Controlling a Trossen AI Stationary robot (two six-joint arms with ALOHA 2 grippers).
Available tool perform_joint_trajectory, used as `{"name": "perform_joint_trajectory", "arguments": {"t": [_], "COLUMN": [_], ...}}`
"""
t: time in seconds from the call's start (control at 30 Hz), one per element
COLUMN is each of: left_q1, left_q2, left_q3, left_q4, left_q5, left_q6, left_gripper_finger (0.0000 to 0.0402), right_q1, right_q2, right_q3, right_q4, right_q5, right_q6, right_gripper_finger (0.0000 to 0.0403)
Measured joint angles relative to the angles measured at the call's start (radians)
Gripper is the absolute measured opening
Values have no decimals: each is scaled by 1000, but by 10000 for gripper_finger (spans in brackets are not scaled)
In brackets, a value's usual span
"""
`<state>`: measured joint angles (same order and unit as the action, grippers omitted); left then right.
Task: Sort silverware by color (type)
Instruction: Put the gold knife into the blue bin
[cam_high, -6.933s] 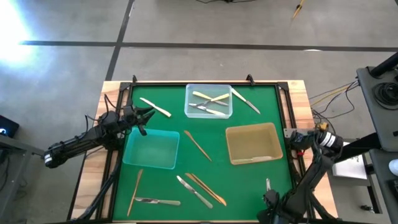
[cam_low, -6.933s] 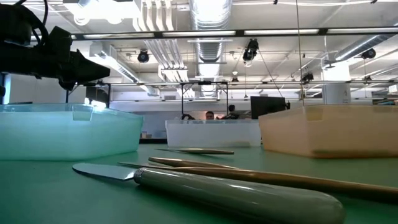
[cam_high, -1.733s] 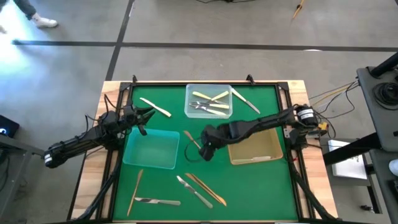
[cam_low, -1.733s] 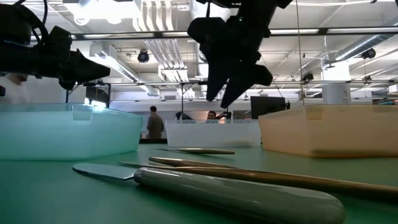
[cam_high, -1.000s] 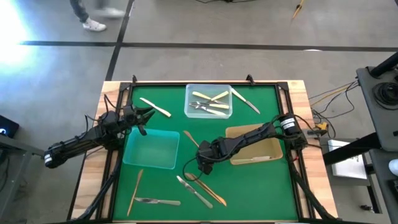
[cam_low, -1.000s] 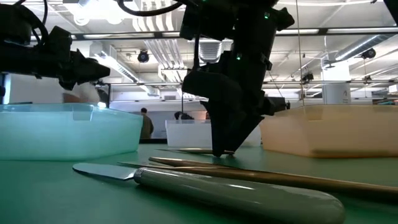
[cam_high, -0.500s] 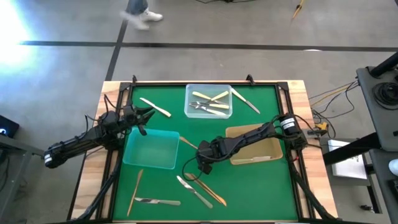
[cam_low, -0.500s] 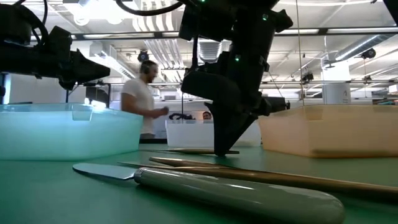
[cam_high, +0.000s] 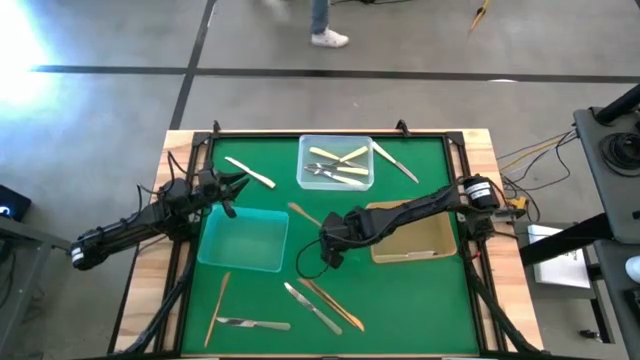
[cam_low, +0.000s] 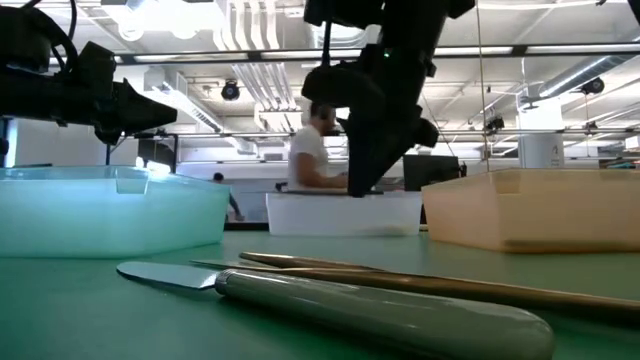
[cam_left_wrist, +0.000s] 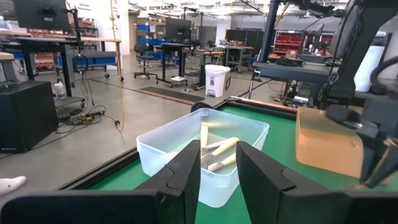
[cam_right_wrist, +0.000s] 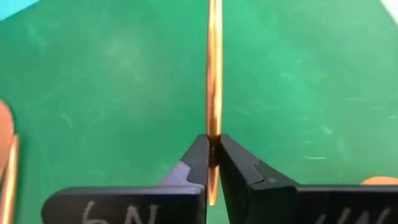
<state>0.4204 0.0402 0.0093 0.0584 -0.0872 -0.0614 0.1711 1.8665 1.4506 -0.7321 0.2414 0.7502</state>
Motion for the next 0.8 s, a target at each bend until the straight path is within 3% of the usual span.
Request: {"name": "perform_joint_trajectory", "arguments": {"t": [0.33, 0.7, 0.8], "left_q1": [0, 0, 0], "left_q2": [0, 0, 0], "left_q3": [0, 0, 0], "left_q4": [1, 1, 1], "left_q5": [0, 0, 0], "left_q6": [0, 0, 0], "left_gripper_finger": [87, 87, 87], "right_q1": [-1, 44, 71], "right_q2": [-103, -270, -319], "right_q3": [3, -5, -51], "right_q4": [-22, -562, -639], "right_q5": [22, 24, 22], "right_q6": [-51, -66, -44], "right_gripper_finger": [10, 10, 11]}}
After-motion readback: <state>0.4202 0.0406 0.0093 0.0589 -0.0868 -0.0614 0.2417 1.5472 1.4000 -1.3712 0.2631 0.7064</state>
